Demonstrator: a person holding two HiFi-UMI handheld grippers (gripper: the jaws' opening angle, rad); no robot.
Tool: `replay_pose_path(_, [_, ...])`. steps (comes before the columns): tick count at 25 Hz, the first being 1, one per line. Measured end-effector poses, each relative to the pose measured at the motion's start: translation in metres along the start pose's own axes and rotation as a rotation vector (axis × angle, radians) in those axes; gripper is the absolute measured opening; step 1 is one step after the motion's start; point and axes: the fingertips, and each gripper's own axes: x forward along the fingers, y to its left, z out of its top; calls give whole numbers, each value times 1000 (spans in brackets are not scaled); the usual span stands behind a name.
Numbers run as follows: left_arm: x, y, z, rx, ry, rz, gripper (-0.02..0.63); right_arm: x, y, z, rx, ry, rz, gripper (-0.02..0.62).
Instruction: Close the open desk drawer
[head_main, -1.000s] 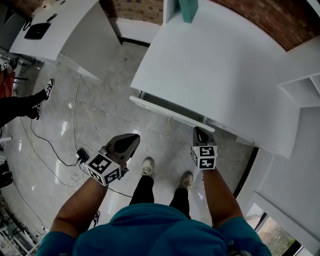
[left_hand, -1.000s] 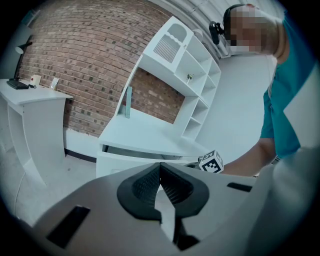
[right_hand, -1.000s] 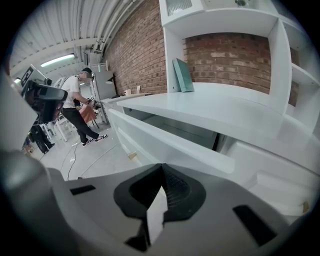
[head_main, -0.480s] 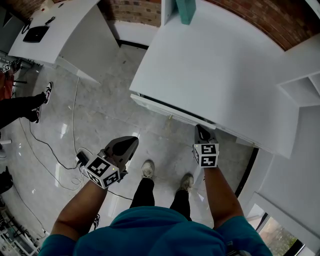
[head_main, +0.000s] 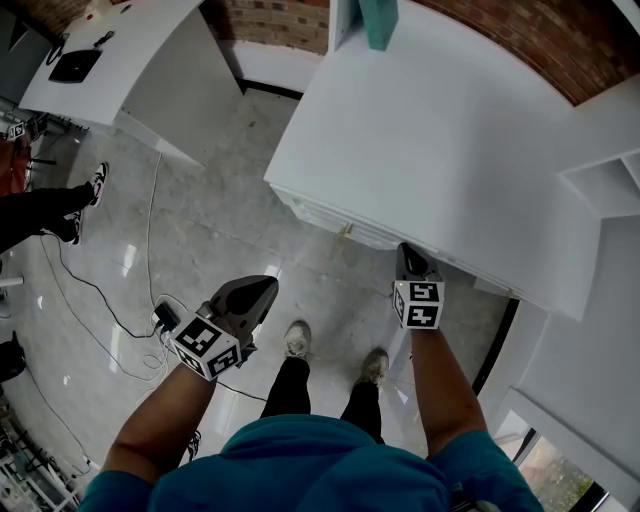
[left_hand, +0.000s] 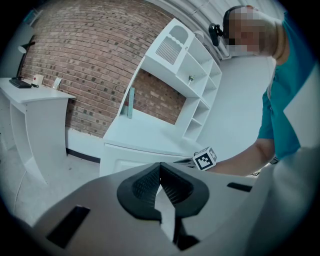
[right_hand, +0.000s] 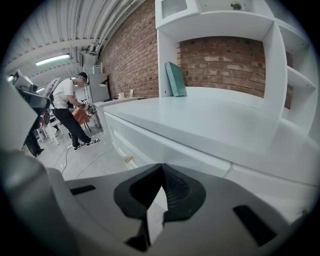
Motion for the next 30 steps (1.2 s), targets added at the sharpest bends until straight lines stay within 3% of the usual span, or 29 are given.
replay_pose_path(15, [-6,4,1,-8,-12,14,15,8,0,7,-26,6,-10,20])
replay_pose_path(30, [-10,-18,6,8,-39,-4,15,-19,2,12,-45,-11,-18,20])
